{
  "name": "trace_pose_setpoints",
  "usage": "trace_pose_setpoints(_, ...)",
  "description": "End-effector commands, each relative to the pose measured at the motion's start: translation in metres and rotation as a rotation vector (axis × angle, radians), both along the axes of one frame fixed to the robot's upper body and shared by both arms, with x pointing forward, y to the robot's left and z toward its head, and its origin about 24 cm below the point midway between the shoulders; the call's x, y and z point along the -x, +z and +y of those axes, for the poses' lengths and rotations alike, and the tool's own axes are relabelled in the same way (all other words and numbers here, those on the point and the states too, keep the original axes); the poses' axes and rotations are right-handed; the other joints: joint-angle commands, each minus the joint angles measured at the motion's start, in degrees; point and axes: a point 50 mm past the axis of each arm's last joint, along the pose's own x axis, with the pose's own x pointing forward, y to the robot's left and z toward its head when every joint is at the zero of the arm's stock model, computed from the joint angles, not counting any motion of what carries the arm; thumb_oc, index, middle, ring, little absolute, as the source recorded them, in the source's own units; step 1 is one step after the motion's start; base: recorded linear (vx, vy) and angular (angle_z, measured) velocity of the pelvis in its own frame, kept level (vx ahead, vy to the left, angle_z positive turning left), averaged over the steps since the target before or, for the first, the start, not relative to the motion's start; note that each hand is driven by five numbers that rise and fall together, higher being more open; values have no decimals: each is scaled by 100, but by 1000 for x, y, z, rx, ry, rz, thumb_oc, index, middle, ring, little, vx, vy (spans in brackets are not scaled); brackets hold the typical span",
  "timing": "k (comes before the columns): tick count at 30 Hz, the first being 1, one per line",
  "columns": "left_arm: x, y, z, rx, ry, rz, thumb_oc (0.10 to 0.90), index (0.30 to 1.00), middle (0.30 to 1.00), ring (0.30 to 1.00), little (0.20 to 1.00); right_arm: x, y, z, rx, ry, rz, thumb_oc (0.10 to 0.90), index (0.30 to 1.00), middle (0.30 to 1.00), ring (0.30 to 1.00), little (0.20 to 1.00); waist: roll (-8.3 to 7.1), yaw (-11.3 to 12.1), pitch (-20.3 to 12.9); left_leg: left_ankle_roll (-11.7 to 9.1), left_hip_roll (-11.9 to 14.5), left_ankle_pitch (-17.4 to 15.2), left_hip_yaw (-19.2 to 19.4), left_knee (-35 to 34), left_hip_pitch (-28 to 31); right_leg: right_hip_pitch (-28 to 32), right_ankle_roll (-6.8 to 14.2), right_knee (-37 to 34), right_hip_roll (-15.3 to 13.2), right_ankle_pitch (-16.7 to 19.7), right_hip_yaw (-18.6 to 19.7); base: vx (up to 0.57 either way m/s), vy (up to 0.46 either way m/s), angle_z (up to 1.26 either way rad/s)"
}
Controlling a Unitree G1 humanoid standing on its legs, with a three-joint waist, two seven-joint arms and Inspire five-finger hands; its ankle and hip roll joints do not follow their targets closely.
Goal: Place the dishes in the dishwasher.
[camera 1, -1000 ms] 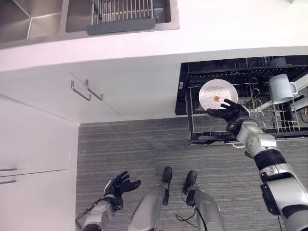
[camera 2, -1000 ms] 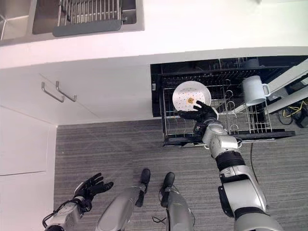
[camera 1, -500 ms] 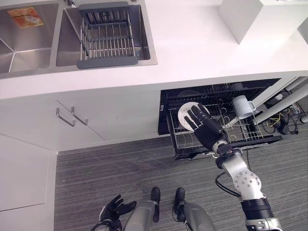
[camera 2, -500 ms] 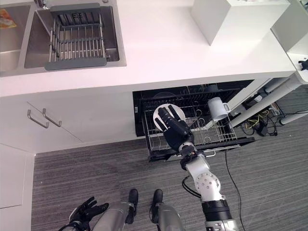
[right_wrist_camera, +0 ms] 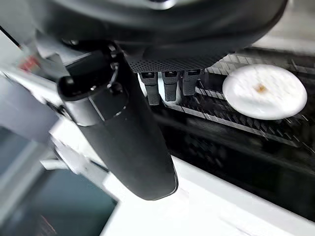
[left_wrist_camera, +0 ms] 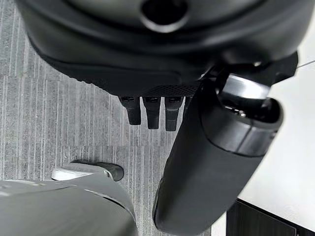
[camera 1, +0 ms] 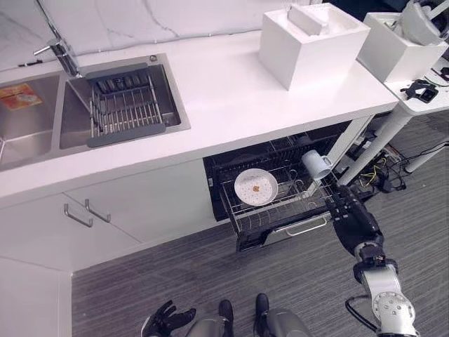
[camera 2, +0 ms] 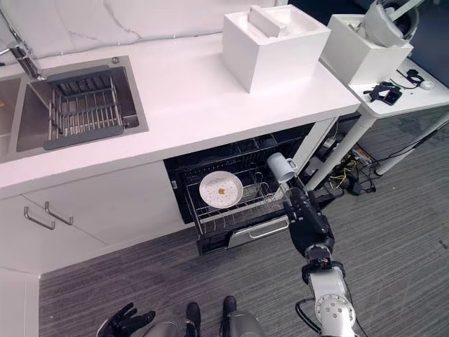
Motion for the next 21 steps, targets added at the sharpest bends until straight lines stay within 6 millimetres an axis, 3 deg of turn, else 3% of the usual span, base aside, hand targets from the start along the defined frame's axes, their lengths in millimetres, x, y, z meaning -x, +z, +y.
trace_pose_setpoints(1,16,0,5,-27,-26,17,800,900,900,900,900,-14,43,-8,62,-69,-227,800,900,900,900,900,44,-12,-201,-314,652,-822,192,397,130,153,242,286,-139,-943,-40,0,0,0)
trace_pose_setpoints(3,17,0,4,-26,-28,18,800,900,900,900,900,-11,32,-11,82,-100,-161,800,900,900,900,900,67,-36,-199,-329,653,-817,201,397,138,166,233,286,-138,-954,-50,0,0,0)
trace_pose_setpoints(4,17,-1,5,-25,-22,19,800,900,900,900,900,-10,25,-12,70,-110,-118,722,782,782,782,782,75,-49,-202,-336,655,-811,208,397,138,165,235,286,-138,-953,-55,0,0,0)
trace_pose_setpoints(5,16,-1,5,-25,-18,23,800,900,900,900,900,-7,12,-13,30,-134,-43,400,300,300,300,300,81,-59,-207,-342,658,-811,217,397,143,173,237,286,-143,-959,-60,0,0,0)
trace_pose_setpoints(10,21,-2,8,-27,-31,50,800,900,900,900,900,6,-30,-12,-46,-138,149,400,300,300,300,300,81,-35,-233,-347,628,-806,175,397,185,233,229,286,-132,-982,-95,0,0,0)
trace_pose_setpoints(15,20,-3,10,-28,-57,67,800,900,900,900,900,11,-60,-5,-99,-83,271,400,300,300,300,300,82,56,-238,-349,605,-805,98,397,221,305,218,286,-128,-998,-171,26,-17,4)
trace_pose_setpoints(21,18,-4,9,-19,-78,75,800,900,900,900,900,5,-70,-6,-103,-71,318,400,300,300,300,300,125,176,-262,-381,609,-791,29,397,187,316,222,286,-167,-1002,-286,10,-13,13)
